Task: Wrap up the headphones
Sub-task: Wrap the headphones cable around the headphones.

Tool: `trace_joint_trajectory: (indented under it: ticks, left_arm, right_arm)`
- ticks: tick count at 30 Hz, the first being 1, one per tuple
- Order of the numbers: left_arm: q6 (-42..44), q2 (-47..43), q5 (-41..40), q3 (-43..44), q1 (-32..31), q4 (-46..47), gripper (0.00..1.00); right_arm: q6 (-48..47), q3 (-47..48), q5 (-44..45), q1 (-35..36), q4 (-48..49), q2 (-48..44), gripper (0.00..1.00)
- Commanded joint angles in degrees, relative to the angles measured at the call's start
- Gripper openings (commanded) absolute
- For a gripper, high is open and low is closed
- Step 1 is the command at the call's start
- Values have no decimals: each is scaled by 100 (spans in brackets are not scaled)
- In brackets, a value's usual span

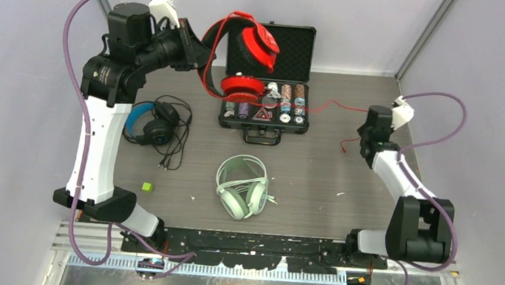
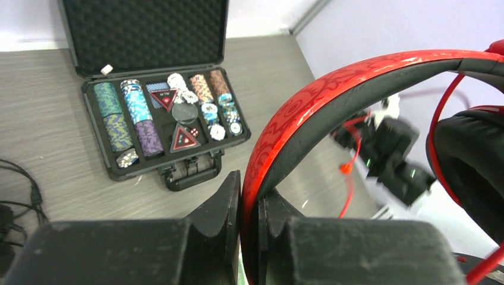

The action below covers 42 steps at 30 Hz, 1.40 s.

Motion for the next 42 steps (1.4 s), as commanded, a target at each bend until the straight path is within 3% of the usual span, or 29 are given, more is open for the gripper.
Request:
trace_joint_trajectory:
  ticks: [1,8,17,21,28,36,42]
  left_arm:
    - [980,-369,1112,-83,93,-159,0]
    - [2048,-633,2165,-930,122,-280,0]
    - [2456,-928,3122,-1745,122,34,0]
    - [2187,-963,2264,-1798,122,198,0]
    - [1349,-783,-906,-1234,138,392,0]
    - [177,-1086,-1072,-1266,252,1659,0]
    - [-888,-1184,-157,-1291,515,2558,0]
  right_arm:
    - [283,539,-162,-776,21,347,0]
    - [213,1558,-146,-1300,-336,1087,0]
    - [36,2521,-138,-1403,-568,1724,0]
    - [-11,2823,-623,-1411,-674,1881,0]
    - [28,2629,-486,-1406,-707,1777,0]
    - [134,2273,-543,-1411,-643,1833,1]
    - [116,2126,-578,-1411,-558,1957,0]
